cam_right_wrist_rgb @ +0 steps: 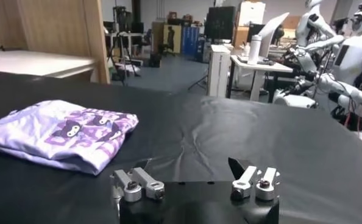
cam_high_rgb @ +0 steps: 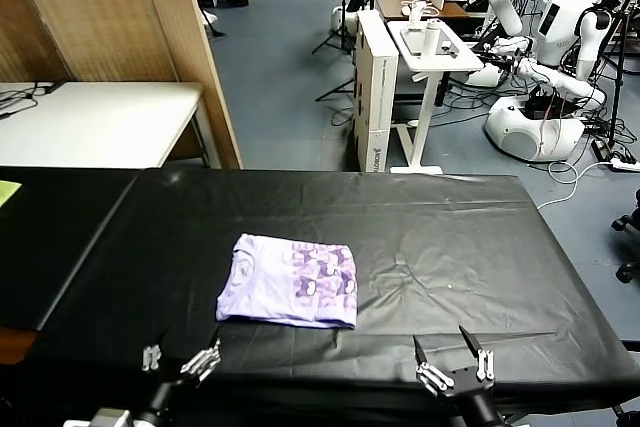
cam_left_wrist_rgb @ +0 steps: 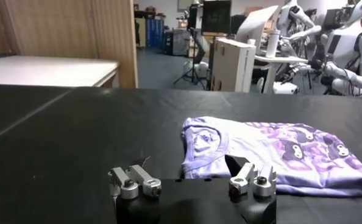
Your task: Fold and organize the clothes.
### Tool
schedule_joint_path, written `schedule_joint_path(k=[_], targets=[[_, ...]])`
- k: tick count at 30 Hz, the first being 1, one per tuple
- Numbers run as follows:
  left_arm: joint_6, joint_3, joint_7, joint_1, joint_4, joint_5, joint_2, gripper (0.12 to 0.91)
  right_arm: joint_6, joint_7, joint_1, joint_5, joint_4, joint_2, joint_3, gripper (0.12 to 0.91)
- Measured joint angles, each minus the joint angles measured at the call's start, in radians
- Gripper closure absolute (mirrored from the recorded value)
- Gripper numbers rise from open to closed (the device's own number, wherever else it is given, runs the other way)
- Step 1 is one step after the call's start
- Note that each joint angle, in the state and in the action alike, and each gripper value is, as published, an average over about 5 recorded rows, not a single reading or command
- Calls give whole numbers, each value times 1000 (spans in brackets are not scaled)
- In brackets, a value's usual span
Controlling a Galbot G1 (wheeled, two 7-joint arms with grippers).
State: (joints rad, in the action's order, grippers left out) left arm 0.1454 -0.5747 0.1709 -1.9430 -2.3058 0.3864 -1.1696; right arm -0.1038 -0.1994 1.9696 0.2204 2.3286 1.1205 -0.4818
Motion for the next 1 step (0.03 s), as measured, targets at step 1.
schedule_joint_path(k=[1], targets=[[0,0,0,0,0,-1,0,123,0,0,1,0,0,0,0,118]])
